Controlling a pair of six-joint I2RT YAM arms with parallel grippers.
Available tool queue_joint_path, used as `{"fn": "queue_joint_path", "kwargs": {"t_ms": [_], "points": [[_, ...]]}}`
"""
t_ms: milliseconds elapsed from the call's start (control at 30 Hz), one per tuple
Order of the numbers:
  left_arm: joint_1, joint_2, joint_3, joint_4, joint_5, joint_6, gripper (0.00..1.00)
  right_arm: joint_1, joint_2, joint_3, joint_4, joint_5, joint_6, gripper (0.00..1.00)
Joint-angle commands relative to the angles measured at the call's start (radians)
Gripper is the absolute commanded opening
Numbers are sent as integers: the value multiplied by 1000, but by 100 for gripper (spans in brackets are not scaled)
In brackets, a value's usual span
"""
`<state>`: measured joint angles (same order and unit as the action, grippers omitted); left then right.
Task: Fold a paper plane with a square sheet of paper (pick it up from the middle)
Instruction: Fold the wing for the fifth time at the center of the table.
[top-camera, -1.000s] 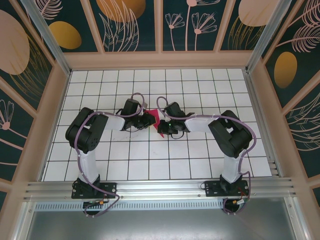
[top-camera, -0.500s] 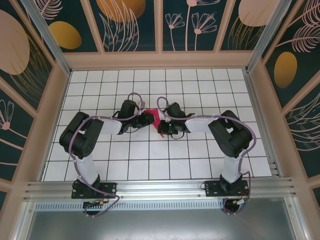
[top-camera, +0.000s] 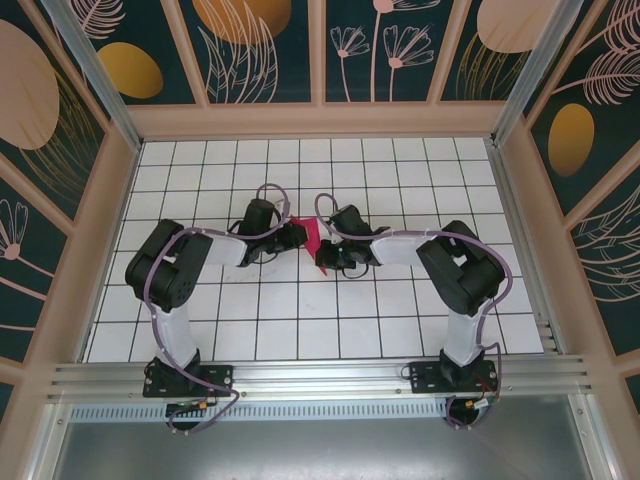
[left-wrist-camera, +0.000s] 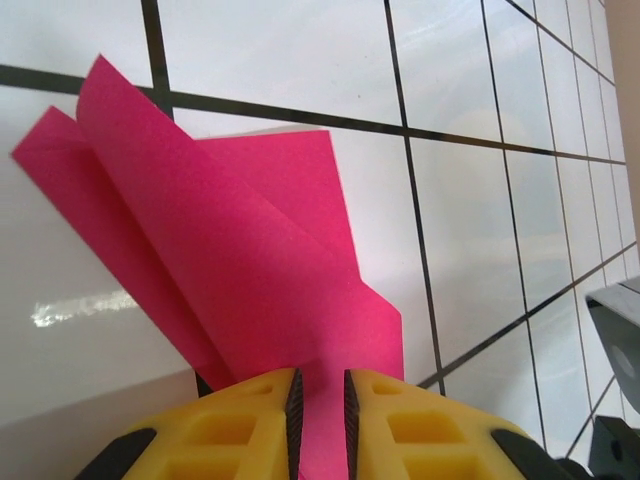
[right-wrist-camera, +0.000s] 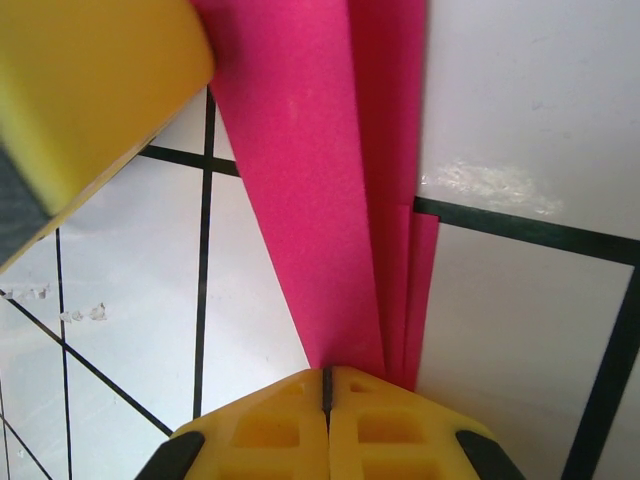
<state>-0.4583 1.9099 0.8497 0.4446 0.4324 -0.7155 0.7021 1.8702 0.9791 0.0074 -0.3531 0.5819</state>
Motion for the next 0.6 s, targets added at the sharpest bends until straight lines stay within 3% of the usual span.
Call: {"fn": "queue_joint_path", "kwargs": {"t_ms": [0, 333, 567], "points": [[4, 37, 33, -23, -22, 47, 22, 3, 44, -26, -37, 2, 0, 6], [4, 75, 65, -92, -66, 63, 20, 5, 52, -26, -56, 6, -16, 6], [4, 123, 117, -244, -131, 89, 20, 8, 22, -29, -44, -13, -33, 6]]}}
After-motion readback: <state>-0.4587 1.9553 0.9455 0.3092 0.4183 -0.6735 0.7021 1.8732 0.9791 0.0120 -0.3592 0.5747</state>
